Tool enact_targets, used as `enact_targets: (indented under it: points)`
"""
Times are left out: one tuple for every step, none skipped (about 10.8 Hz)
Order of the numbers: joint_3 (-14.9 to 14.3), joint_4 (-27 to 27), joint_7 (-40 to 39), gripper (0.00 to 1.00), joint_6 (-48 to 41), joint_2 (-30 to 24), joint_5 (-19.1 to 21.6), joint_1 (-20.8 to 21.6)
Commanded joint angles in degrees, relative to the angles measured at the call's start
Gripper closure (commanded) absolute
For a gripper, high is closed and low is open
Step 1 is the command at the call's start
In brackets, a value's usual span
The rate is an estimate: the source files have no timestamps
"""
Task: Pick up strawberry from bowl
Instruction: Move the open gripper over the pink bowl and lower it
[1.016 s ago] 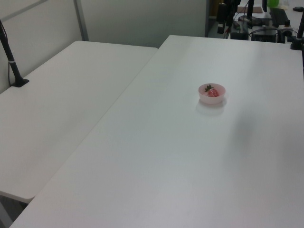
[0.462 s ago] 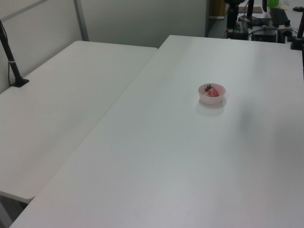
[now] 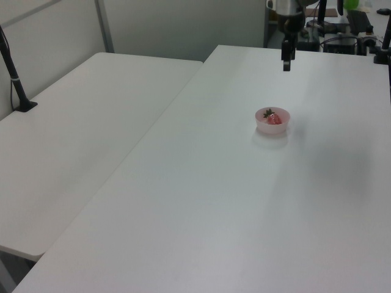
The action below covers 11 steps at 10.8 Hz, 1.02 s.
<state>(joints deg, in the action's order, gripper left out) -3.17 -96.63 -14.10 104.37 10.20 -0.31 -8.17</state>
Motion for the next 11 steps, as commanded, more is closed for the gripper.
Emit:
enact_targets:
  points:
    - [-0.26, -6.36, 8.96, 0.14, 7.58, -0.80, 1.72, 0.52]
    - [-0.26, -8.81, 12.05, 0.13, 11.26, -0.45, 1.63, 0.87]
    - [-0.09, -9.97, 13.91, 0.13, 12.95, 0.33, 1.63, 0.96]
    - [0.00, -10.41, 16.10, 0.13, 13.92, 1.47, 1.63, 1.83]
    - [0.00, -10.42, 18.47, 0.14, 14.80, 2.79, 1.63, 2.89]
    - [0.00, -10.42, 20.85, 0.14, 15.94, 4.02, 1.63, 3.68]
    - [0.26, -10.42, 21.83, 0.14, 16.30, 4.82, 1.54, 4.12]
    - [0.27, -10.42, 21.92, 0.14, 16.39, 5.35, 1.54, 4.21]
    - [0.44, -10.42, 22.19, 0.15, 17.26, 5.96, 1.54, 4.39]
    - [0.53, -10.85, 23.15, 0.18, 19.19, 6.23, 1.46, 5.09]
    - [0.53, -11.21, 23.50, 0.19, 19.64, 6.75, 1.46, 5.18]
